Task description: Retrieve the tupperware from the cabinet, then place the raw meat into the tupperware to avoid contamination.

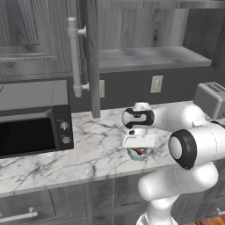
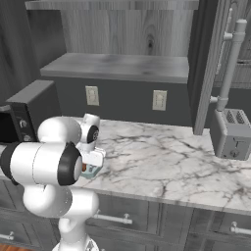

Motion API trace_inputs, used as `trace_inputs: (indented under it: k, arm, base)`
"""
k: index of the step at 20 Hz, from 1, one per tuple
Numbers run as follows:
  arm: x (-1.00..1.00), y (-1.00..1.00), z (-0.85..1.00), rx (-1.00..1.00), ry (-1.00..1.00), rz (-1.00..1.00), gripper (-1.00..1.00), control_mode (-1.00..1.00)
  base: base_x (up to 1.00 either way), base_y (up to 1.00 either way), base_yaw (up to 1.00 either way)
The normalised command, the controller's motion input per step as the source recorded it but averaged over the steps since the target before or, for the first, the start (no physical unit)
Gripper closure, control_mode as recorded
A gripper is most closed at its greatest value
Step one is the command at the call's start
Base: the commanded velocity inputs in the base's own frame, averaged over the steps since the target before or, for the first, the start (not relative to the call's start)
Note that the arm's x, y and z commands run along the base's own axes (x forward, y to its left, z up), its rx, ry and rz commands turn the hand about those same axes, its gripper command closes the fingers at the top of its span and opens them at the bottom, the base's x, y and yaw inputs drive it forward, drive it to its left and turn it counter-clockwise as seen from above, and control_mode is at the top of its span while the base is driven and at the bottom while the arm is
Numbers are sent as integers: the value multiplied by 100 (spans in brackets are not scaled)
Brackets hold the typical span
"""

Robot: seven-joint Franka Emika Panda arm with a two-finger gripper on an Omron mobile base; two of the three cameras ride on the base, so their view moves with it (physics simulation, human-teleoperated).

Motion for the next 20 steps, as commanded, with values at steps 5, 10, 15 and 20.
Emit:
trace_inputs:
  k: [5, 10, 15, 20]
  arm:
    - [-15, 0, 32, 0, 10, -2, -100, -100]
    - [-7, 0, 34, 0, 1, -3, -100, -100]
    - [-1, -2, 39, -2, 0, -3, -100, -100]
    - [-12, -8, 41, -3, -7, -7, -100, -100]
  base:
    - [0, 0, 0]
    - [0, 0, 0]
    - [0, 0, 0]
    - [0, 0, 0]
